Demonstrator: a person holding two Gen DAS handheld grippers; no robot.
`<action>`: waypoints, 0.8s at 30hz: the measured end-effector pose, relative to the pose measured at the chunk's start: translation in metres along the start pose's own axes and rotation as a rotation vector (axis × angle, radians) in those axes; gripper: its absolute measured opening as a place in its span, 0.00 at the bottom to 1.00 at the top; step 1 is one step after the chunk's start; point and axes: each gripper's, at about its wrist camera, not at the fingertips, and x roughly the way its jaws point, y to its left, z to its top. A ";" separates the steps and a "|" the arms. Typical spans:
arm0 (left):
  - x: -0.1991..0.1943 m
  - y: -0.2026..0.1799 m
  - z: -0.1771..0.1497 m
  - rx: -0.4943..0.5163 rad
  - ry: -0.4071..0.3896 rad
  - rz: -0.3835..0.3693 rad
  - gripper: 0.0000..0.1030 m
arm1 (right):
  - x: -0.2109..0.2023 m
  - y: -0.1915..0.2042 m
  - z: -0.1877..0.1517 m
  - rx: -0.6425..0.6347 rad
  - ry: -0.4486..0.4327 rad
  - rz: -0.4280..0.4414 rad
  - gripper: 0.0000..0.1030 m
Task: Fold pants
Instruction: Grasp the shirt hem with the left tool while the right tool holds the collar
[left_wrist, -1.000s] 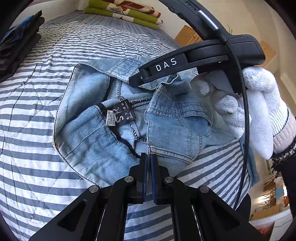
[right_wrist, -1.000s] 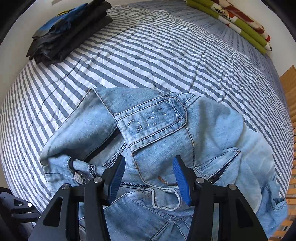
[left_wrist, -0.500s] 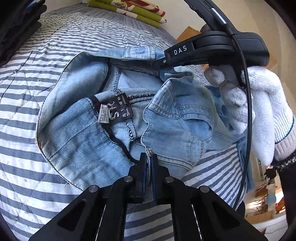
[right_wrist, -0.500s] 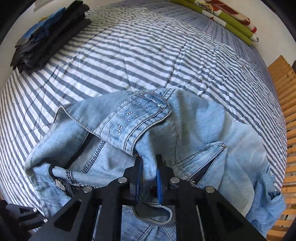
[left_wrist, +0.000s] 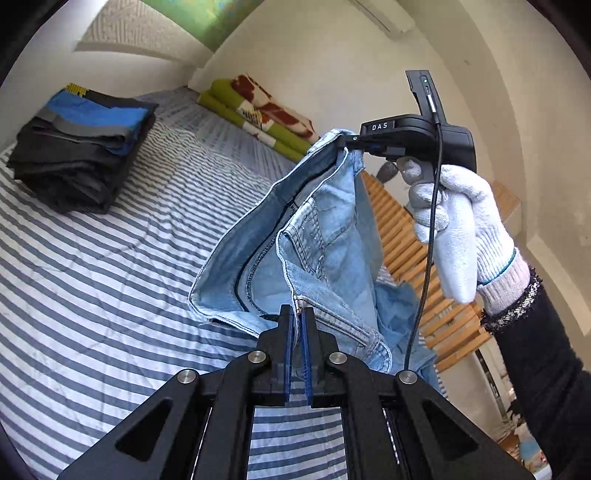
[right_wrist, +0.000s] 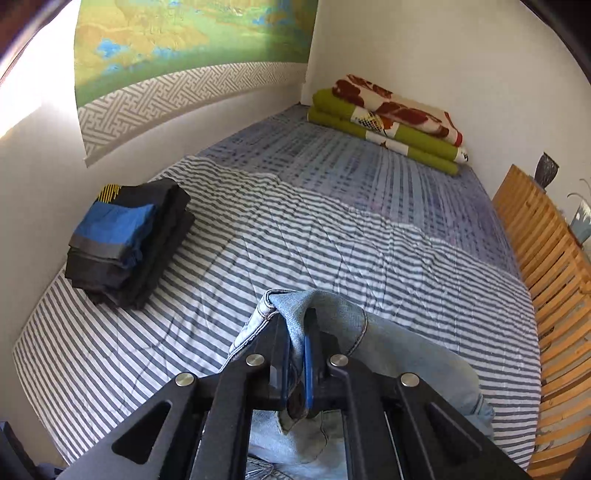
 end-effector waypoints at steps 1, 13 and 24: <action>-0.014 0.010 0.006 -0.012 -0.028 0.003 0.04 | -0.003 0.014 0.008 -0.012 -0.017 0.018 0.05; -0.181 0.114 0.027 -0.121 -0.306 0.185 0.04 | 0.011 0.247 0.048 -0.202 -0.024 0.336 0.05; -0.161 0.162 -0.019 -0.115 -0.119 0.347 0.05 | 0.064 0.289 -0.041 -0.341 0.221 0.417 0.28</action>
